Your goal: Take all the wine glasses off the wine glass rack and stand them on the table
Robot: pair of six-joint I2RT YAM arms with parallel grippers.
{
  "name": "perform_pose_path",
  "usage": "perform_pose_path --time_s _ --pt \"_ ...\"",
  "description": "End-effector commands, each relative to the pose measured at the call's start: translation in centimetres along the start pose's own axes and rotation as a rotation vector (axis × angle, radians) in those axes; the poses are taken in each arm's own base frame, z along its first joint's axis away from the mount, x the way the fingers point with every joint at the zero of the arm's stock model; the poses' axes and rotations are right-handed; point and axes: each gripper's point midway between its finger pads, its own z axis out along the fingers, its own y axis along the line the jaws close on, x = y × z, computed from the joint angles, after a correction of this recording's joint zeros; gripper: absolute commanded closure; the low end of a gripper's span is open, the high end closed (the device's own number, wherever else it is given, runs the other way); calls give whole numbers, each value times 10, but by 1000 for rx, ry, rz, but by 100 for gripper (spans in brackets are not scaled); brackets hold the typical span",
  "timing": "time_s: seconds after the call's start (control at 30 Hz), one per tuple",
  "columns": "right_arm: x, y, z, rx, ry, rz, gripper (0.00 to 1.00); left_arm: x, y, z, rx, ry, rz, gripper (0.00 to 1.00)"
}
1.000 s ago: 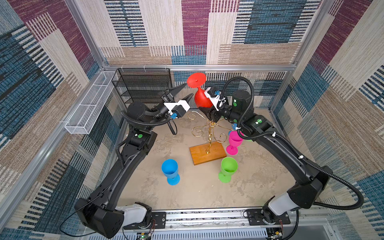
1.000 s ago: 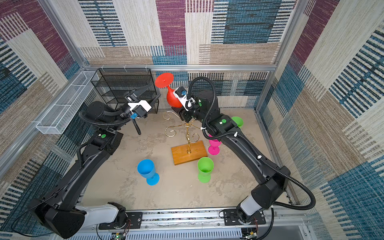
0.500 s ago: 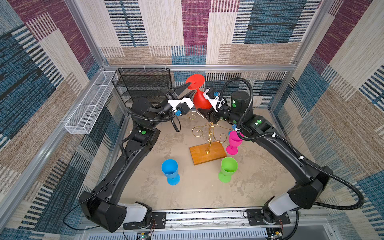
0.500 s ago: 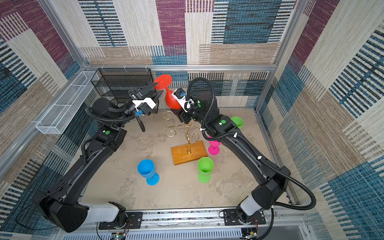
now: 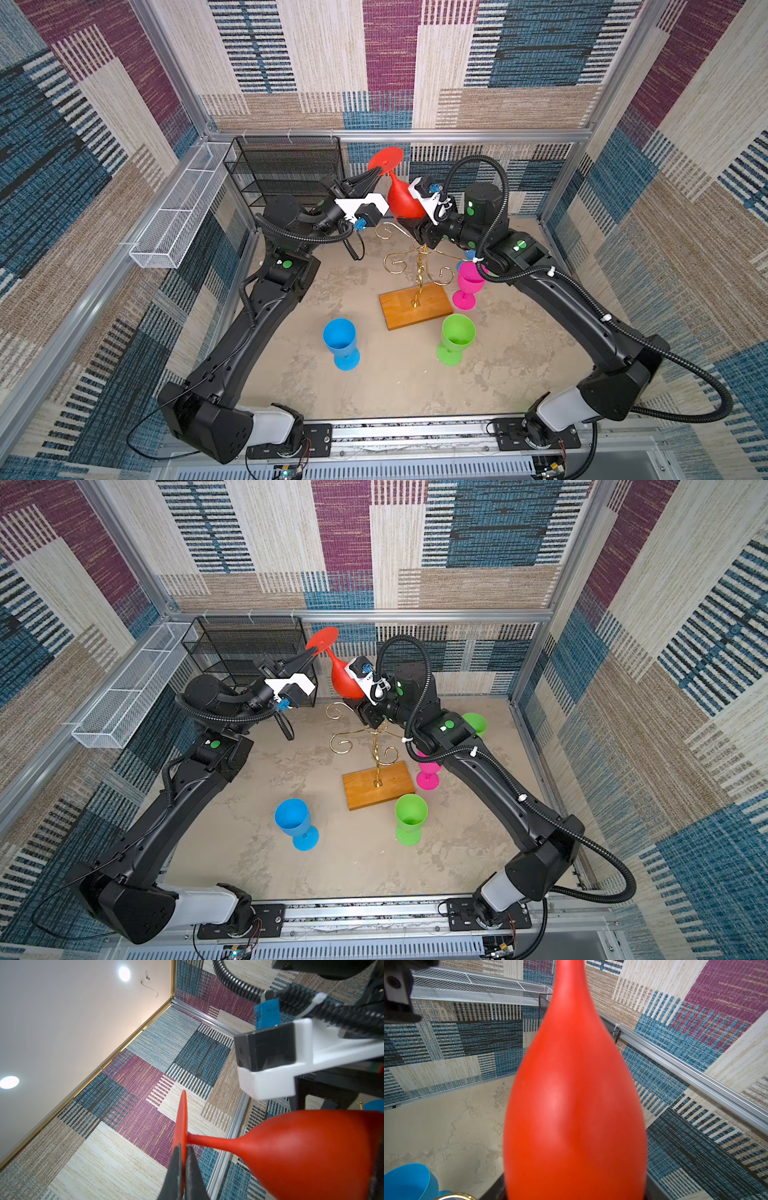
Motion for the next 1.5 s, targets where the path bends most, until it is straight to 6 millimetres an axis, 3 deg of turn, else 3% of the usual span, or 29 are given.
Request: perform_pose_path --time_s 0.0,0.5,0.93,1.2,1.37,1.47 --pt "-8 7 1 -30 -35 -2 37 -13 5 -1 -13 -43 -10 100" --pt "-14 12 -5 -55 -67 15 19 -11 5 -8 -23 -10 -36 100" --pt "-30 12 -21 -56 -120 52 7 14 13 -20 -101 143 -246 100" --pt "-52 18 -47 -83 -201 87 3 56 23 -38 -237 339 -472 100" --pt "-72 23 -72 -114 -270 112 2 90 36 -72 -357 345 -765 100" --pt "-72 26 -83 -119 -290 134 3 99 40 -91 -401 316 -870 100"
